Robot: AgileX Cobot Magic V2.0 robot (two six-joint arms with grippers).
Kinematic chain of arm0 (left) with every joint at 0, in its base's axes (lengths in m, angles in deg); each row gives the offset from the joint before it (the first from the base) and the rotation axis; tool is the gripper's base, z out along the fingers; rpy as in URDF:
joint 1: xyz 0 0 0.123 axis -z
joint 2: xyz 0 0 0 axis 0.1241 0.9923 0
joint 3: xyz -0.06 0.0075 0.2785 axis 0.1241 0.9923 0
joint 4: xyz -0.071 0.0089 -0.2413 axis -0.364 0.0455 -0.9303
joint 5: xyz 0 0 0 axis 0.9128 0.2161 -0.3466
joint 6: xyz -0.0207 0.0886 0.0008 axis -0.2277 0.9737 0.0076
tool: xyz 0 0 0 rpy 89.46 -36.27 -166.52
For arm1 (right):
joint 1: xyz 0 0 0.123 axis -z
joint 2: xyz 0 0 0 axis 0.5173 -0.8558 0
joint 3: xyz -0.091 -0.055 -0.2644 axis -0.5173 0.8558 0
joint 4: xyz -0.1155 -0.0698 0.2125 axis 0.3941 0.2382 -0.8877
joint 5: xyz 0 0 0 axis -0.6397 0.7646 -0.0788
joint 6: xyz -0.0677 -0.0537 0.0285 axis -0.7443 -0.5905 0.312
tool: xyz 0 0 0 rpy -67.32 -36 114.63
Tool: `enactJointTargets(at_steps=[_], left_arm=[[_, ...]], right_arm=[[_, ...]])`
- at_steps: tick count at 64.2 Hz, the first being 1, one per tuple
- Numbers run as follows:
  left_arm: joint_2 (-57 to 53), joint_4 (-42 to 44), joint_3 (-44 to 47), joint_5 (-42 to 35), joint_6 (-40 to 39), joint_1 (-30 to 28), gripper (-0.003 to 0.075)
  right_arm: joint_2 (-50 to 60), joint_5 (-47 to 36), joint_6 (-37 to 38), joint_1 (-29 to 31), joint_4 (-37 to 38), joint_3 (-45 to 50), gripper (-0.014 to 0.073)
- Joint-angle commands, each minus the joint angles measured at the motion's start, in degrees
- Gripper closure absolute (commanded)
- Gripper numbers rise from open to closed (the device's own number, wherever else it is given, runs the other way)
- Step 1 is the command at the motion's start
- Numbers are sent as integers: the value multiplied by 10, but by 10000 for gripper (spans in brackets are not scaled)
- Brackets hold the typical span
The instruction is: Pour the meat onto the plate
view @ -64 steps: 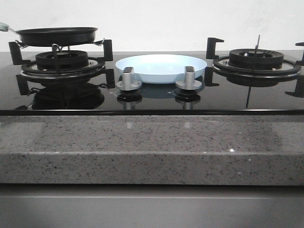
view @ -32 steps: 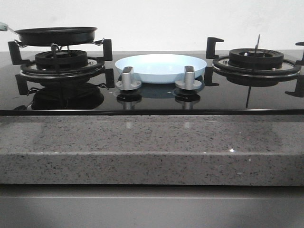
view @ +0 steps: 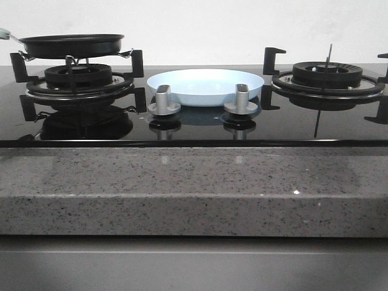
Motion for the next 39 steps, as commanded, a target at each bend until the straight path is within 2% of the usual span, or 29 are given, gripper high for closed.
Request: enactJointTargets(at_steps=[1, 10, 19, 39], left_arm=[[7, -6, -21, -45, -5, 3, 104], [7, -6, -21, -45, -5, 3, 104], [7, -6, -21, -45, -5, 3, 104], [7, -6, -21, -45, -5, 3, 104]], right_arm=[[-7, -55, -3, 3, 0, -22, 66], [-8, -77, -3, 3, -24, -24, 66], [-50, -51, -3, 3, -27, -63, 66], [-298, 93, -3, -28, -37, -286, 66]])
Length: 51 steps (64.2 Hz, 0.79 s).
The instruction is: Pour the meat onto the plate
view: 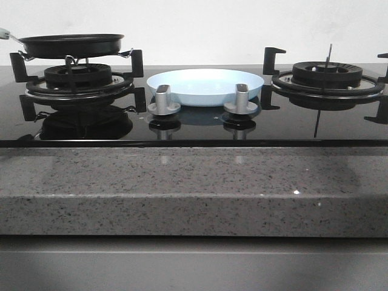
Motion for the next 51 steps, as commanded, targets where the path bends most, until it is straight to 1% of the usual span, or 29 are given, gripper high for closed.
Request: enactJointTargets(at_steps=[1, 8, 25, 30, 35, 44, 47, 51], left_arm=[[7, -6, -21, -45, -5, 3, 104], [7, -6, -21, -45, -5, 3, 104], [7, -6, -21, -45, -5, 3, 104], [7, -6, -21, -45, -5, 3, 104], [7, -6, -21, -45, -5, 3, 104], [7, -6, -21, -45, -5, 3, 104], [7, -6, -21, -45, -5, 3, 104], [7, -6, -21, -45, -5, 3, 104]], right_arm=[[-71, 5, -3, -14, -11, -84, 66], [-166, 55, -3, -31, -22, -173, 66], [-401, 221, -3, -70, -27, -409, 66], [-450, 250, -3, -81, -27, -455, 72], [-494, 280, -3, -92, -27, -504, 109], [-558, 307, -3, -105, -27, -568, 214], [-575, 314, -3, -108, -27, -584, 237], [-594, 324, -3, -108, -27, -606, 246]])
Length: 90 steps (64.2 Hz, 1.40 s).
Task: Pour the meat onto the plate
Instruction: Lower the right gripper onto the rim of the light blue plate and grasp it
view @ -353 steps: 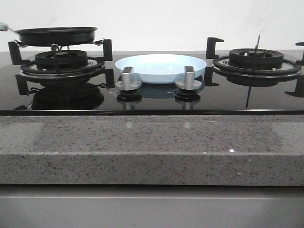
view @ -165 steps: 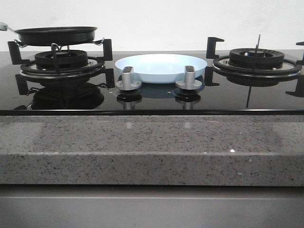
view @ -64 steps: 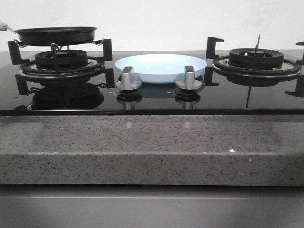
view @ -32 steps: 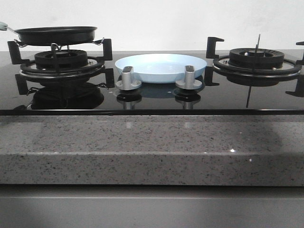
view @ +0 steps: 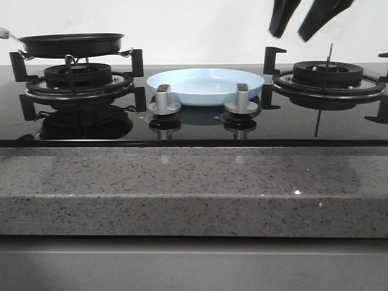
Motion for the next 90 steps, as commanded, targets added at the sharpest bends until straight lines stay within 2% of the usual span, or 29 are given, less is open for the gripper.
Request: enactJointTargets(at_steps=[1, 15, 29, 43, 59, 71, 78, 90], left_arm=[[7, -6, -21, -45, -5, 3, 104], [7, -6, -21, -45, -5, 3, 104], [7, -6, -21, -45, -5, 3, 104], [7, -6, -21, -44, -5, 3, 104], [7, -6, -21, -44, -5, 3, 104], [7, -6, -21, -44, -5, 3, 104], [7, -6, -21, -44, -5, 3, 104], [7, -6, -21, -44, -5, 3, 104]], right_arm=[[3, 1, -3, -1, -7, -49, 245], [-67, 29, -36, -2, -8, -112, 245], [-108, 42, -39, -2, -14, -145, 245], [-127, 43, -58, -2, -52, -155, 245], [-138, 44, -58, -2, -53, -155, 252], [-139, 44, -58, -2, -53, -155, 356], [-139, 45, -58, -2, -53, -155, 445], [-139, 49, -55, -2, -53, -155, 650]])
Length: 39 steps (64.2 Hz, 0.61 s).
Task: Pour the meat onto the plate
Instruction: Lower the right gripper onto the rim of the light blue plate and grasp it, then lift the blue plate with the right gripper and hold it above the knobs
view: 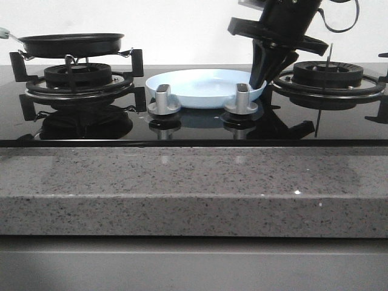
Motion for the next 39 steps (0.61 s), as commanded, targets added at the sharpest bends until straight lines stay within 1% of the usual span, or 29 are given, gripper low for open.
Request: enactJointTargets(at_steps=[1, 14, 20, 32, 39], left_arm=[[7, -6, -21, -44, -5, 3, 104], [7, -6, -21, -44, -5, 3, 104], [7, -6, -21, -44, -5, 3, 104], [7, -6, -21, -44, -5, 3, 104], [7, -6, -21, -44, -5, 3, 104]], right_arm=[[34, 4, -6, 0, -6, -20, 666], [34, 15, 13, 2, -6, -27, 658], [35, 32, 14, 2, -6, -48, 658], [42, 52, 43, 5, -6, -95, 658], [54, 75, 58, 9, -6, -102, 658]])
